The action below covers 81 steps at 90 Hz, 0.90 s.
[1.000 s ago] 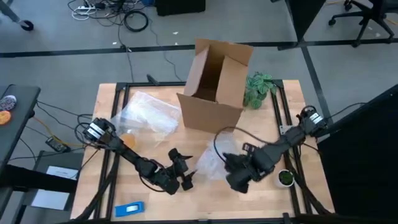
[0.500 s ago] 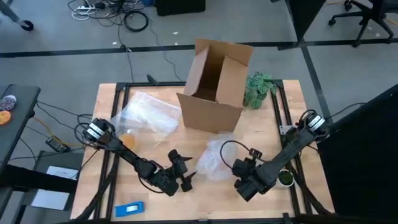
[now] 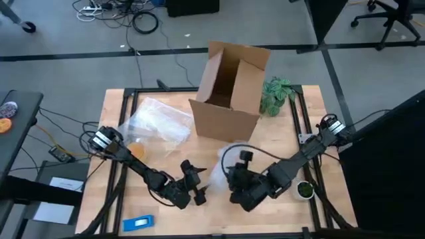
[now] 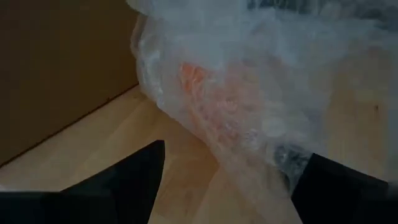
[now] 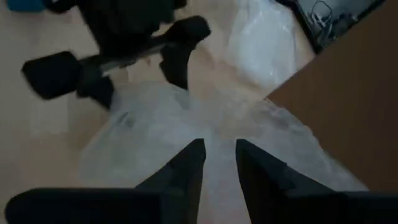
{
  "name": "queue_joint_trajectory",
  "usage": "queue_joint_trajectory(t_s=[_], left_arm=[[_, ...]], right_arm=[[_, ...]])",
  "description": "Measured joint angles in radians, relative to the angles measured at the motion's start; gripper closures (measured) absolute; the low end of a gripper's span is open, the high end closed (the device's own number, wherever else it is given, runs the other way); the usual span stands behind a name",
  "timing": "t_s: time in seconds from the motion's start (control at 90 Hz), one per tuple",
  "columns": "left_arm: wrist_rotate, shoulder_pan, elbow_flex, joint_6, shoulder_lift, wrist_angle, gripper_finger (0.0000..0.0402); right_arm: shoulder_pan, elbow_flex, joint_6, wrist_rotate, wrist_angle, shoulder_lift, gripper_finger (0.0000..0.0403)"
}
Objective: Wrap mug
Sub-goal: Wrap the orange mug with transparent bubble wrap
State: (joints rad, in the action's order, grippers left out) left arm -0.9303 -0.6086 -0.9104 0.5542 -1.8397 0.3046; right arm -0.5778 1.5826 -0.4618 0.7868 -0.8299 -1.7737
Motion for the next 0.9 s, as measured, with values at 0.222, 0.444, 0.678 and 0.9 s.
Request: queue_joint_trajectory(t_s=[0.222, 0.444, 0.678, 0.9], left_arm=[[0.080, -0.010, -0.001, -0.144, 0.023, -0.036, 0.0113], [0.105, -0.055, -0.029, -0.156, 0.163, -0.189, 0.0113], [0.105, -0.150, -0.031, -0.161, 0.363, -0.297, 0.0113], [0.009, -0.160, -0.031, -0.363, 0.400, -0.070, 0.0113]], right_arm=[[0.121, -0.076, 0.061, -0.106, 0.086, -0.008, 0.0328], [0.209, -0.184, 0.203, -0.284, 0.362, -0.008, 0.0328], [0.245, -0.298, 0.284, -0.411, 0.592, -0.008, 0.0328], [0.247, -0.367, 0.317, -0.479, 0.688, -0.007, 0.0328]])
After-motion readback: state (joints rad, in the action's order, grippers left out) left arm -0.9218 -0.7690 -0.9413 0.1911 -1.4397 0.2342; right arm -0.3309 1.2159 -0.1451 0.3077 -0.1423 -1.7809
